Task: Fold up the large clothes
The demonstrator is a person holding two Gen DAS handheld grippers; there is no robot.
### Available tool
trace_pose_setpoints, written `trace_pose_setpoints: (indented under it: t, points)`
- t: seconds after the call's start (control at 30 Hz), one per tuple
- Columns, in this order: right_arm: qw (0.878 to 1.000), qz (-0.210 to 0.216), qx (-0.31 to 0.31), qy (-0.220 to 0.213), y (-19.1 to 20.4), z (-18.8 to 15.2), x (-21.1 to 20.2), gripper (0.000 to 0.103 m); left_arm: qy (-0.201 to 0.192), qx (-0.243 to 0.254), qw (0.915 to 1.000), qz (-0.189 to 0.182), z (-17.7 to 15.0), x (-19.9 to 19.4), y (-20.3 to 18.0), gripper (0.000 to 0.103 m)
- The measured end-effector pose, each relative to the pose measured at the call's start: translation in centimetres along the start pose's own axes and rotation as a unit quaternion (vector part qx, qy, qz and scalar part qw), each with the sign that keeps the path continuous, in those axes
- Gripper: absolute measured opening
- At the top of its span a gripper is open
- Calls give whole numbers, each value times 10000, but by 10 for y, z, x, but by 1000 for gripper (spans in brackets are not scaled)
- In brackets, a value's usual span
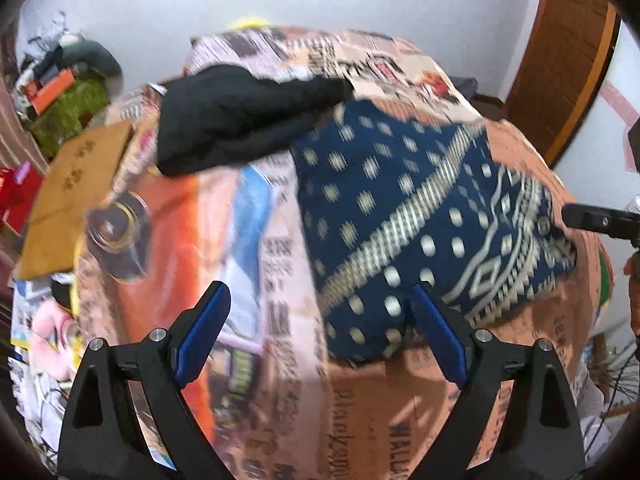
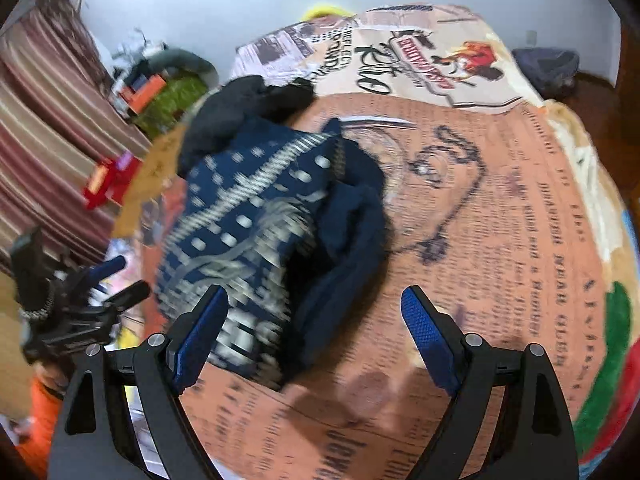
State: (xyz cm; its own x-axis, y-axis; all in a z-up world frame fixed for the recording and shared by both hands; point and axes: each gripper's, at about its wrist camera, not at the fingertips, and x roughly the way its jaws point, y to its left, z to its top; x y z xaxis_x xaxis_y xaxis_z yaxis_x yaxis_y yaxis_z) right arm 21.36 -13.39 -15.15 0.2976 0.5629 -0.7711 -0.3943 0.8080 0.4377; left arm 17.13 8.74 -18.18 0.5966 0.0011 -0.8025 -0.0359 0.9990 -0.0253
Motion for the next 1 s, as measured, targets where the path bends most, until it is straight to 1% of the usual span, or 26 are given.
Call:
trace_pose_setpoints:
  t: [0.07,0.13,0.2,0.3,0.33,0.4,0.47,0.53,0.57,0.6,0.7,0.77,0.8,0.87,0.93,1.0]
  points:
    - [9993,321,200,65,1,5,6,86,-63,-161,9998,-52,10,-2,8,92]
    - [9977,502,423,182,-1,8,18,86,-16,-325,9991,-256,19,2,15,92]
    - [9969,469,583,261,-5,10,32,86,63,-511,9972,-550,24,11,22,92]
    - [9946,370,816,521,-17,7,50,86,405,-831,9891,-1145,25,35,28,92]
    - [9917,420,1006,686,-24,4,59,86,532,-972,9845,-1360,24,45,31,92]
    - [9882,574,1172,804,-32,1,67,86,751,-1238,9731,-1794,21,63,35,92]
    - [9887,625,1112,793,-31,1,67,86,858,-1455,9597,-2245,20,77,40,92]
    - [9893,765,952,796,-25,6,69,86,903,-1558,9495,-2568,21,87,42,92]
    - [9889,830,929,806,-23,8,71,86,928,-1598,9460,-2663,23,92,42,92]
    - [9883,907,901,826,-21,11,76,86,949,-1613,9445,-2699,25,96,43,95]
    - [9874,930,925,882,-17,17,90,86,960,-1622,9435,-2724,30,107,43,102]
    - [9871,982,917,871,-16,20,95,86,1008,-1693,9398,-2793,33,116,44,103]
    - [9870,1023,910,843,-16,21,97,86,1039,-1741,9365,-2863,34,120,45,103]
    - [9860,1132,931,799,-17,23,98,86,1127,-1905,9255,-3073,33,130,47,103]
    - [9832,1261,1037,810,-20,26,101,86,1221,-2096,9116,-3320,30,141,48,103]
    - [9803,1398,1127,823,-22,29,103,81,1196,-2187,9034,-3490,27,144,48,103]
